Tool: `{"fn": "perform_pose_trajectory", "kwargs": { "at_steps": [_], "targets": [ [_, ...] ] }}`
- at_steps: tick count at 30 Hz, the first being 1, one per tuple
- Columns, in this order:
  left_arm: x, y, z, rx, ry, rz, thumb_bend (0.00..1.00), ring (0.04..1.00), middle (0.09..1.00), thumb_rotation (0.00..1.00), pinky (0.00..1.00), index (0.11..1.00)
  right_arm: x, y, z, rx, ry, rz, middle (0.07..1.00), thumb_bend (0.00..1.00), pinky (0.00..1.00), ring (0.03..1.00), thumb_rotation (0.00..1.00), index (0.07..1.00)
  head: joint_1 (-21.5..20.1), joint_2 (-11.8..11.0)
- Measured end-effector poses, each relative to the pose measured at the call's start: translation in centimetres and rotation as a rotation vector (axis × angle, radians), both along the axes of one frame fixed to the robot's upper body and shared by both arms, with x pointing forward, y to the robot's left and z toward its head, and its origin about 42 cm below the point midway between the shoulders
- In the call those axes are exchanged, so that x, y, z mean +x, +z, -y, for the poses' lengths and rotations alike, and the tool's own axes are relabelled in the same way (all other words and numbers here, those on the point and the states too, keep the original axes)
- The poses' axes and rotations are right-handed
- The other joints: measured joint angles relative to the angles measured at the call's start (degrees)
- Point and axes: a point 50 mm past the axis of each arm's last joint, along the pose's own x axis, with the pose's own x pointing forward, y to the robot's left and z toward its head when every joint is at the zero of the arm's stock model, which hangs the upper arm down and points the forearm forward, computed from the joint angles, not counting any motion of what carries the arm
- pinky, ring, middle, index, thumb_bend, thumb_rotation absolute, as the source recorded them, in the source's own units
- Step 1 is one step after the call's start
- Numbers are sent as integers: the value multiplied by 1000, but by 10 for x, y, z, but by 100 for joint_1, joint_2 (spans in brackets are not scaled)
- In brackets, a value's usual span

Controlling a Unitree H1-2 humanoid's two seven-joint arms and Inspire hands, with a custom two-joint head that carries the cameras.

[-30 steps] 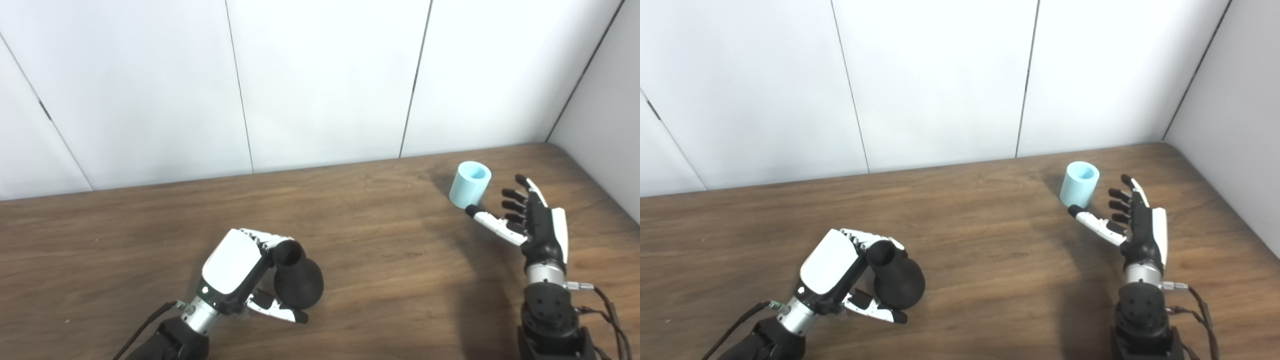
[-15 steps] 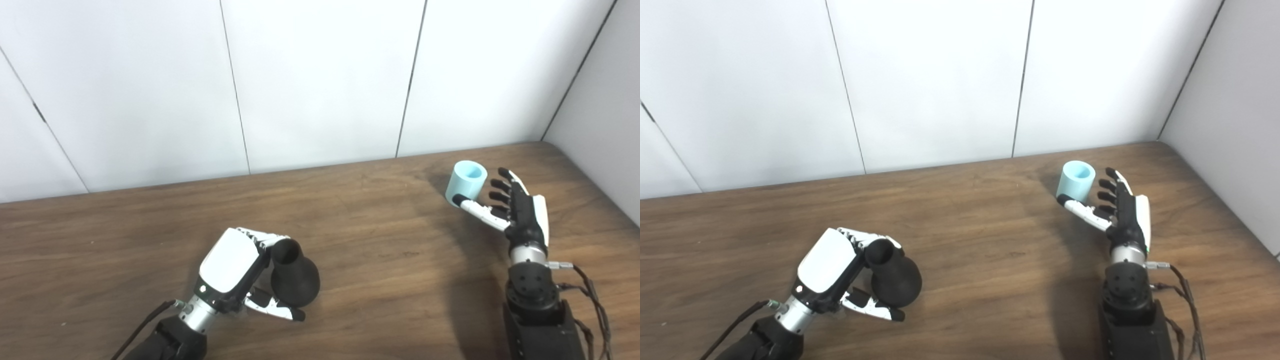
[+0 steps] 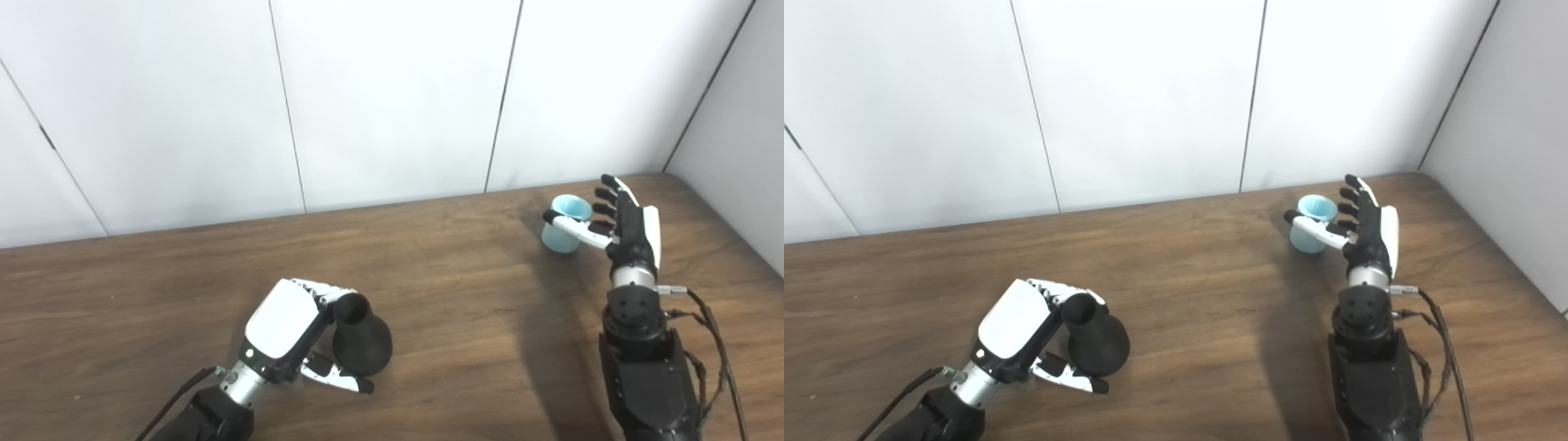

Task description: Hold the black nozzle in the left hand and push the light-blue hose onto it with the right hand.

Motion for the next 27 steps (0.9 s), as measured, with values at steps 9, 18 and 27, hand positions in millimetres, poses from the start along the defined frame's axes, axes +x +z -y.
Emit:
{"fn": "perform_pose_trajectory", "kwargs": {
  "at_steps": [9, 18, 27],
  "targets": [
    [0, 0, 0, 2, 0, 1, 515, 317, 412, 0, 249, 525, 8, -10, 5, -21, -3, -56, 826, 873, 656, 786, 211, 866, 0, 9],
    [0, 0, 0, 3, -1, 2, 514, 312, 408, 0, 248, 525, 12, -13, 5, -56, -2, -102, 856, 875, 612, 771, 193, 880, -9, 9],
    [0, 0, -1, 4, 0, 2, 514, 286, 398, 0, 228, 520, 12, -13, 9, -78, -10, -115, 867, 897, 700, 836, 219, 885, 0, 26]
  ]
}}
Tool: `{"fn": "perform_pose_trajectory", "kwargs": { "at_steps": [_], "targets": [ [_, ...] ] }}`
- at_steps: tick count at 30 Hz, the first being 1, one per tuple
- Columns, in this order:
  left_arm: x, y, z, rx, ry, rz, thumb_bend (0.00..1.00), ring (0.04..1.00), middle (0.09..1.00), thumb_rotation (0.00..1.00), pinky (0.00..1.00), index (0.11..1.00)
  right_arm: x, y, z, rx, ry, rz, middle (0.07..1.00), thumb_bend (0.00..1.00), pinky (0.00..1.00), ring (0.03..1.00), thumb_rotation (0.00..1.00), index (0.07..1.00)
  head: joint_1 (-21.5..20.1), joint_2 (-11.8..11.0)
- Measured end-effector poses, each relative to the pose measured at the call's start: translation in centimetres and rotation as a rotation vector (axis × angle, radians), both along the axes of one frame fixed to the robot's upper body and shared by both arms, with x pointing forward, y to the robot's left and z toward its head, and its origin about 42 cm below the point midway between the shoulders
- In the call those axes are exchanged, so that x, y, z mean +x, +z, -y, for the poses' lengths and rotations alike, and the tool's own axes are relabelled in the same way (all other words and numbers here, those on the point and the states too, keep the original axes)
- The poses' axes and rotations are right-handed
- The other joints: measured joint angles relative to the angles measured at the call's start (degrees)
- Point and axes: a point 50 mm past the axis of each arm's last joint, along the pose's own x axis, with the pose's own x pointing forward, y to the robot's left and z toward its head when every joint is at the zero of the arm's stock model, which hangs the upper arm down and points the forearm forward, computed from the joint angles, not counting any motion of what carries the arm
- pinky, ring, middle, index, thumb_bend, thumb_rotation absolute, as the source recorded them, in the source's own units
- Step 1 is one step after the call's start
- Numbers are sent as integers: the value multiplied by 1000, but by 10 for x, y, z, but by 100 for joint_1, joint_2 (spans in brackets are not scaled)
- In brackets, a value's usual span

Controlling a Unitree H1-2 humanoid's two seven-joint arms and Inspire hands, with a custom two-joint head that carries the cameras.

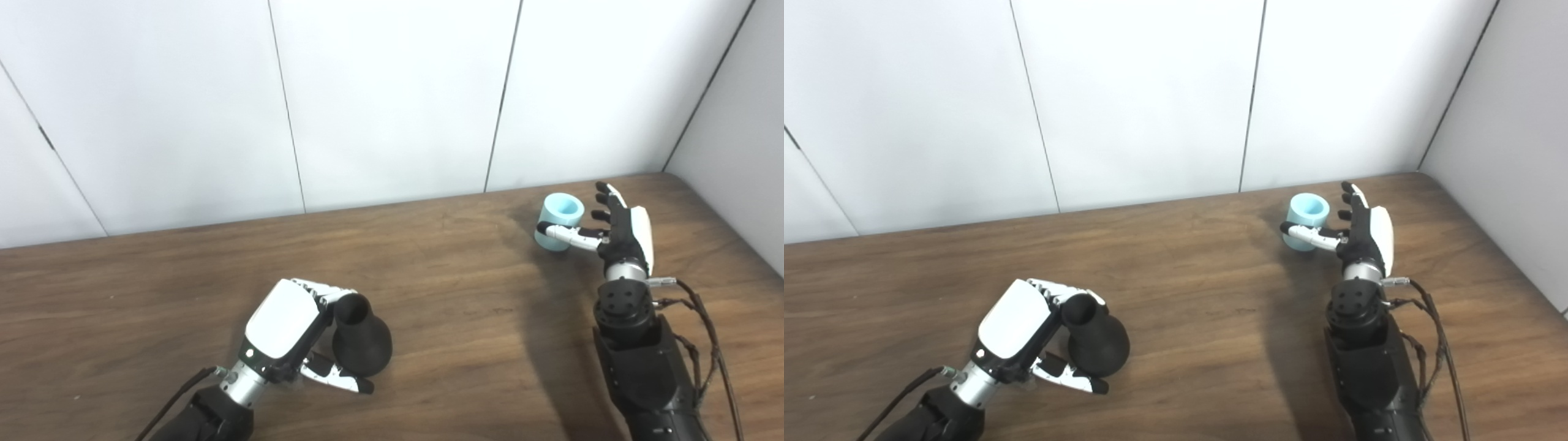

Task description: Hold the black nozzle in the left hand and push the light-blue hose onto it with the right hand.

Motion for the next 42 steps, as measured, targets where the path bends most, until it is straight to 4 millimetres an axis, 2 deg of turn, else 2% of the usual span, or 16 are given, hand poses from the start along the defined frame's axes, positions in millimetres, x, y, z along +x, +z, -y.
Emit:
{"fn": "perform_pose_trajectory", "kwargs": {
  "at_steps": [5, 7, 10, 13, 17, 19, 25, 29, 35, 38, 40, 42],
  "targets": [
    [0, 0, 0, 0, 0, 0, 514, 289, 397, 0, 227, 519, 6, -12, 6, 9, -9, -50, 777, 942, 617, 732, 215, 807, 0, 9],
    [0, 0, 0, 0, 0, 0, 514, 280, 395, 0, 216, 517, 8, -15, 9, 4, -8, -49, 726, 964, 552, 667, 223, 757, -9, 9],
    [0, 0, 0, 1, 0, 0, 514, 283, 397, 0, 220, 519, 11, -16, 16, -5, -4, -46, 702, 967, 534, 644, 212, 733, -9, 17],
    [0, 0, 0, 1, -1, 0, 514, 279, 396, 0, 218, 518, 11, -16, 18, -9, -2, -46, 689, 973, 537, 638, 203, 725, 9, 18],
    [0, 0, 0, 1, -1, 0, 514, 277, 396, 0, 217, 518, 11, -16, 17, -10, 0, -47, 617, 963, 442, 553, 191, 729, 18, 44],
    [0, 0, 0, 1, -1, 0, 514, 291, 401, 0, 228, 521, 12, -16, 16, -13, 4, -51, 654, 949, 472, 592, 191, 736, 26, 44],
    [0, 0, 0, 3, -1, 0, 515, 306, 408, 0, 242, 524, 13, -17, 15, -24, 11, -58, 654, 929, 477, 597, 198, 736, 35, 62],
    [0, 0, -1, 3, -1, 0, 514, 294, 401, 0, 230, 521, 14, -19, 14, -32, 16, -62, 556, 933, 364, 479, 210, 751, 44, 79],
    [-1, 1, -1, 3, -3, 2, 515, 308, 409, 0, 243, 525, 17, -19, 16, -34, 16, -68, 620, 947, 441, 560, 215, 754, 70, 97],
    [-1, 1, -1, 4, -3, 2, 515, 329, 416, 0, 261, 527, 18, -20, 16, -31, 20, -66, 690, 954, 513, 636, 221, 742, 88, 105],
    [-1, 1, -1, 8, -3, -1, 515, 307, 407, 0, 244, 524, 18, -21, 16, -32, 23, -64, 738, 928, 604, 700, 209, 747, 105, 114],
    [-1, 0, 0, 18, -5, -9, 514, 300, 405, 0, 239, 523, 18, -21, 16, -33, 26, -60, 731, 919, 608, 696, 205, 742, 105, 114]
  ]
}}
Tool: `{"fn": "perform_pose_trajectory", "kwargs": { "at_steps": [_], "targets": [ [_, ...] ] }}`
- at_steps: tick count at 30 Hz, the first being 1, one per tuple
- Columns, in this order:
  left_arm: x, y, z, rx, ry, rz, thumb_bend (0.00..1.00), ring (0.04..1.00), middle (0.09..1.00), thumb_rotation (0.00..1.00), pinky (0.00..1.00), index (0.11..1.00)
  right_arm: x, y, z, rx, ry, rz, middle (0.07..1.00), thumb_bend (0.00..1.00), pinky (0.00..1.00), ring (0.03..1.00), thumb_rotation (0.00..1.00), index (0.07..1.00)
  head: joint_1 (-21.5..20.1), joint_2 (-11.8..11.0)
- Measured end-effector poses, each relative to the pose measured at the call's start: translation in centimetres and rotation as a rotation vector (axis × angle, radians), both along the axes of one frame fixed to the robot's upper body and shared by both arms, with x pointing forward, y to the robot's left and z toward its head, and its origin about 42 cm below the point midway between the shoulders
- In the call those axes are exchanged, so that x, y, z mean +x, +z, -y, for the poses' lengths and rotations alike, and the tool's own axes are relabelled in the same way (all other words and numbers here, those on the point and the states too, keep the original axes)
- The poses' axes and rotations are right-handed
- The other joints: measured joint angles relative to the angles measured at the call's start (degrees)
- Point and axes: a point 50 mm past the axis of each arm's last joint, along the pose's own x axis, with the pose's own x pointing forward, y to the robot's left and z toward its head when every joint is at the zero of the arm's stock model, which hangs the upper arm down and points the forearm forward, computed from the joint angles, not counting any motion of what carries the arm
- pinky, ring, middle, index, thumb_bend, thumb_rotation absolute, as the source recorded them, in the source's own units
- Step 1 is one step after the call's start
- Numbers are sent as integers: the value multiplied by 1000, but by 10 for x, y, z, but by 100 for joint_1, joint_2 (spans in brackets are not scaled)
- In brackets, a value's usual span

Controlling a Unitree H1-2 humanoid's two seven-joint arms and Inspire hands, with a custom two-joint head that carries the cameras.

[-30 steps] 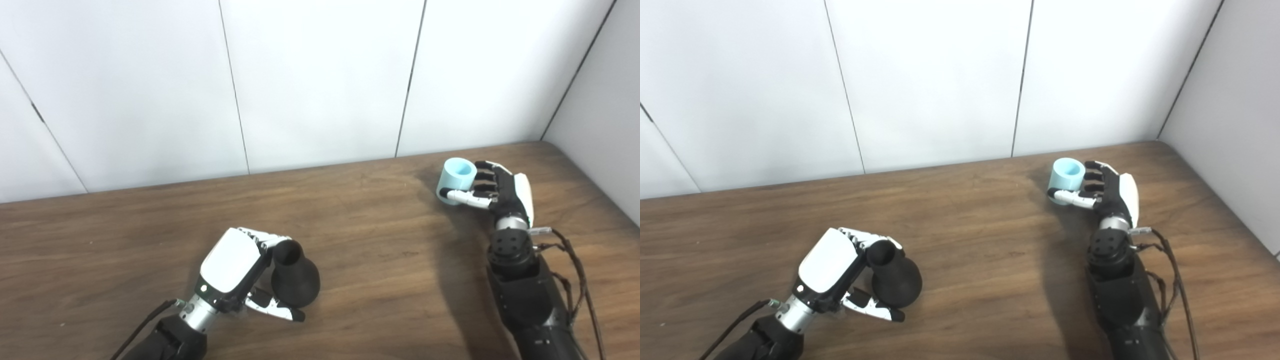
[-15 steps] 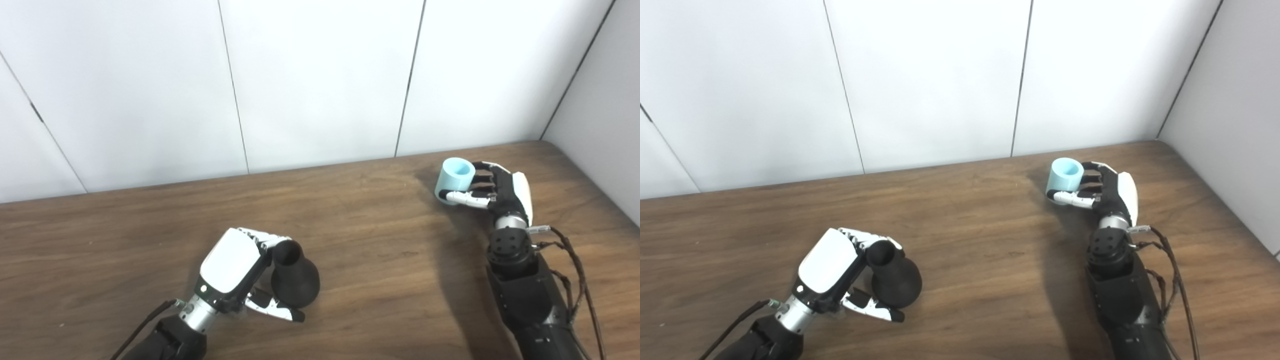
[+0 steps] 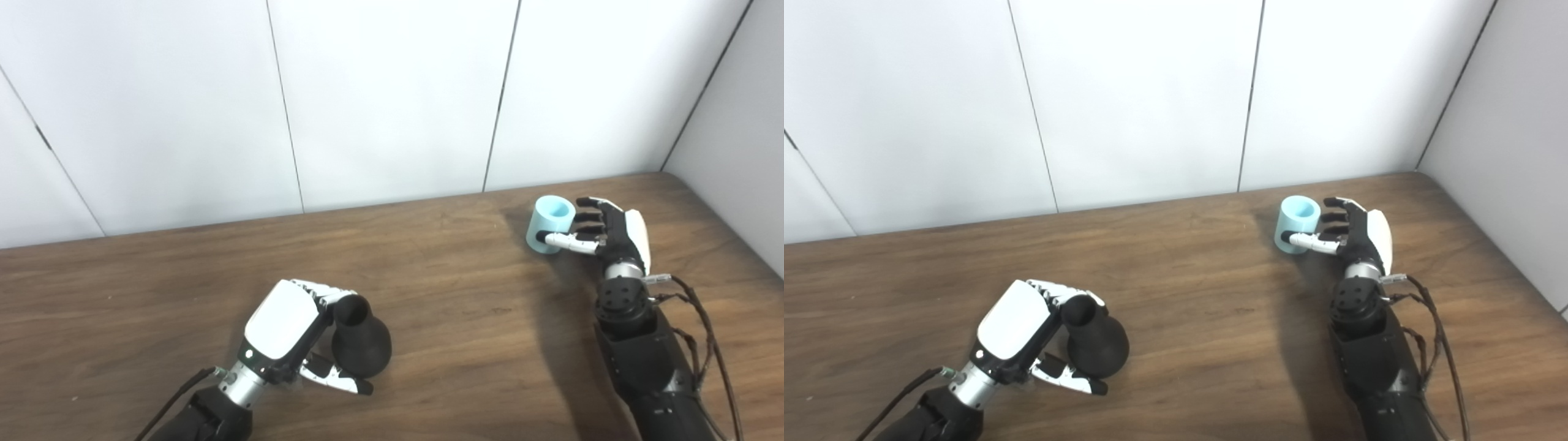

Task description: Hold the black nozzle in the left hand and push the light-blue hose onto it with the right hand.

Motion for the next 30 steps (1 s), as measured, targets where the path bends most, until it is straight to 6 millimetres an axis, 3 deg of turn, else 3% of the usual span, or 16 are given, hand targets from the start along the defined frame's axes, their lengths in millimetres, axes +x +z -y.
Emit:
{"fn": "perform_pose_trajectory", "kwargs": {
  "at_steps": [6, 10, 11, 12, 14, 30],
  "targets": [
    [0, 0, 0, 7, -2, -3, 514, 296, 403, 0, 230, 521, 1, -4, 0, -9, 4, 24, 698, 882, 596, 675, 162, 710, 9, 0],
    [0, 0, 0, 7, -2, -4, 514, 309, 406, 0, 242, 523, 1, -7, 0, -19, 0, 48, 600, 839, 475, 568, 42, 618, 0, 18],
    [0, 0, 0, 7, -2, -4, 514, 307, 406, 0, 240, 523, 1, -8, 0, -20, -3, 55, 567, 684, 443, 530, 83, 554, 0, 18],
    [0, 0, 0, 8, -2, -4, 514, 305, 406, 0, 239, 523, 1, -10, -2, -19, -8, 62, 528, 609, 428, 500, 42, 519, 0, 18],
    [0, 0, 0, 8, -2, -4, 515, 303, 407, 0, 236, 523, 1, -14, -4, -21, -14, 84, 489, 545, 403, 448, 8, 495, 0, 18],
    [-1, -1, 1, 26, -8, 6, 516, 330, 419, 0, 259, 527, 1, -20, -5, -6, -7, 136, 483, 526, 382, 431, 0, 485, -9, 17]
  ]
}}
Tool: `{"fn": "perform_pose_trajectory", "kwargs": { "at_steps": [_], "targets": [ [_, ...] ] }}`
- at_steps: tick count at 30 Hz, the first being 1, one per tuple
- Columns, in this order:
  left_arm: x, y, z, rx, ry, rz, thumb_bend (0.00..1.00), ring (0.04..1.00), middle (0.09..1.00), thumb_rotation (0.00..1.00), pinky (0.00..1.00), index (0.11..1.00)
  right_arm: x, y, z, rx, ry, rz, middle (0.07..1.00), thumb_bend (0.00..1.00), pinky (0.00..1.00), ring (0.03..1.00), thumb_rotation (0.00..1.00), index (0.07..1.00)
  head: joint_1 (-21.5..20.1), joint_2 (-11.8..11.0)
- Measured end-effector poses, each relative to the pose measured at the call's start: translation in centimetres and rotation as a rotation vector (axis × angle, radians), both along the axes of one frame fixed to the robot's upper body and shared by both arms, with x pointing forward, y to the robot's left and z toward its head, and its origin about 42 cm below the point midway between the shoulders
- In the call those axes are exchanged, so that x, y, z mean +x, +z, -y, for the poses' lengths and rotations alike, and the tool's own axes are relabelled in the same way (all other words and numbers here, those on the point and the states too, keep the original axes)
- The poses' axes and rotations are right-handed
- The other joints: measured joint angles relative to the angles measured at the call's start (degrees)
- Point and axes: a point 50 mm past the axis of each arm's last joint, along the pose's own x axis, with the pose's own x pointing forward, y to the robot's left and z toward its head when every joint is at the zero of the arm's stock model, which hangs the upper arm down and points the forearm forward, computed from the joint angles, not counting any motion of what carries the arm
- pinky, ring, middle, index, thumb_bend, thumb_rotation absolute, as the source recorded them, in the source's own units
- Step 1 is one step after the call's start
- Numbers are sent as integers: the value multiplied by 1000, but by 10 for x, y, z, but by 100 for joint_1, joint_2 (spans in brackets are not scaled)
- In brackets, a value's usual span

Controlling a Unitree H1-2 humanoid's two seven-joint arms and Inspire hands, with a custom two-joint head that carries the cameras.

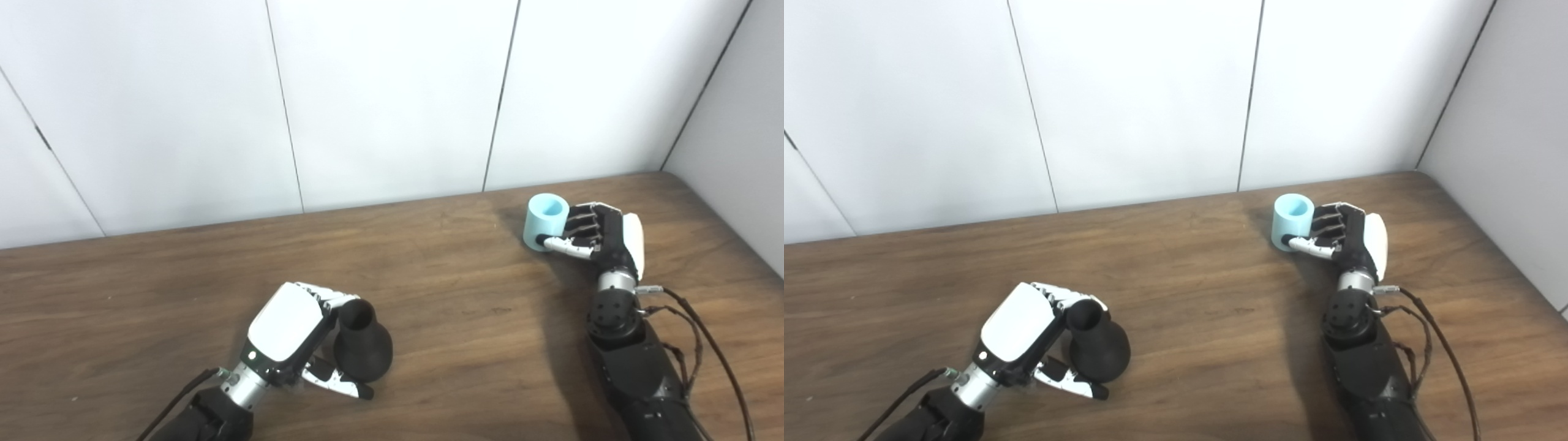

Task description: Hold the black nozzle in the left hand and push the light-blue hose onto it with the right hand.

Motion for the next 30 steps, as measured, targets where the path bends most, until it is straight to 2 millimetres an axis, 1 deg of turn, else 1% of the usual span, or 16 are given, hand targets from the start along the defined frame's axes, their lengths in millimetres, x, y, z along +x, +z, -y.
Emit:
{"fn": "perform_pose_trajectory", "kwargs": {
  "at_steps": [3, 7, 12, 15, 17, 19, 20, 21, 22, 23, 25, 27, 30],
  "targets": [
    [0, 0, 0, 0, -1, 0, 515, 310, 409, 0, 246, 525, 0, 0, -1, 5, 6, 7, 477, 526, 387, 429, 0, 494, 9, 9],
    [0, 0, 0, 1, -2, 0, 516, 342, 421, 0, 273, 526, 0, -1, -3, 2, 20, 15, 481, 526, 398, 441, 0, 489, 0, 9],
    [0, 0, 0, 2, -3, 0, 516, 353, 426, 0, 284, 528, -1, -2, -3, 8, 30, 19, 476, 526, 401, 439, 0, 497, 0, 9],
    [0, 0, 0, 2, -3, 0, 516, 342, 423, 0, 274, 527, -1, -2, -4, 2, 31, 18, 476, 527, 390, 439, 0, 497, 0, 18],
    [0, 0, 0, 2, -3, 0, 515, 331, 417, 0, 264, 527, -1, -3, -5, -5, 31, 15, 449, 529, 345, 418, 0, 499, 0, 35],
    [0, 0, 0, 2, -3, 0, 515, 319, 411, 0, 254, 525, -1, -2, -5, -12, 29, 8, 452, 532, 344, 438, 0, 496, 0, 35],
    [0, 0, 0, 2, -3, 0, 515, 311, 408, 0, 247, 524, -1, -2, -5, -16, 27, 1, 438, 528, 344, 444, 1, 514, 0, 35],
    [0, 0, 0, 2, -3, 0, 515, 317, 410, 0, 252, 525, -1, -1, -6, -20, 29, -7, 532, 724, 414, 511, 57, 595, 0, 35],
    [0, 0, 0, 2, -3, 0, 515, 312, 409, 0, 249, 524, 0, 0, -7, -24, 31, -20, 626, 851, 497, 590, 130, 674, 0, 44],
    [0, 0, 0, 2, -3, 0, 515, 324, 413, 0, 257, 525, 0, 2, -9, -33, 38, -37, 689, 916, 559, 647, 206, 737, 0, 44],
    [0, 0, 0, 3, -2, 0, 515, 326, 413, 0, 258, 525, 1, 6, -9, -60, 62, -72, 779, 984, 652, 735, 314, 836, 0, 44],
    [0, 0, 0, 3, -2, 0, 515, 313, 409, 0, 245, 524, 2, 10, -6, -82, 89, -98, 814, 998, 680, 767, 342, 869, 0, 44],
    [0, 0, 0, 4, -2, 0, 515, 321, 414, 0, 251, 525, 2, 13, -3, -80, 113, -117, 834, 1000, 689, 785, 347, 887, 0, 44]
  ]
}}
